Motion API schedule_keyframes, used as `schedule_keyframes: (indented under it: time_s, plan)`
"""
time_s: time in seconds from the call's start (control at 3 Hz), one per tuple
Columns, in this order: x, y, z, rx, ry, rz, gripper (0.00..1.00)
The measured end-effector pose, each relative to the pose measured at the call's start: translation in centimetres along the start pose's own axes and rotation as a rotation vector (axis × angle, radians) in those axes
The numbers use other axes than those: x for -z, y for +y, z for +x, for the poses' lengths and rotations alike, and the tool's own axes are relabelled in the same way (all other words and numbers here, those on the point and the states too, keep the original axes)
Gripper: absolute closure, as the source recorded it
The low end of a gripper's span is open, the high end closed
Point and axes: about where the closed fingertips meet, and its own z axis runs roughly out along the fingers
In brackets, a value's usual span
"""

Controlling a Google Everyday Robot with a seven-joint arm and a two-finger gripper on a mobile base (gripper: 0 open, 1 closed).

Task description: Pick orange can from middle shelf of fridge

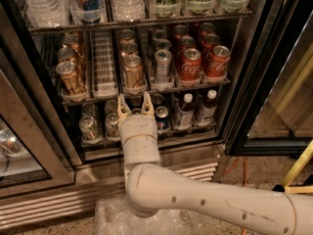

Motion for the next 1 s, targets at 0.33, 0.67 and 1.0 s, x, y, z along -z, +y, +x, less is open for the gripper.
schedule_keyframes:
  time_s: [0.33, 0.67, 1.0]
  plan:
    - [0.0, 0.02, -0.06, -0.001, -0.002, -0.002, 0.44]
    - [0.02, 0.12, -0.1, -0.003, -0.003, -0.006, 0.28]
    - [0.03, 0.15, -0.11, -0.003, -0.003, -0.007, 0.28]
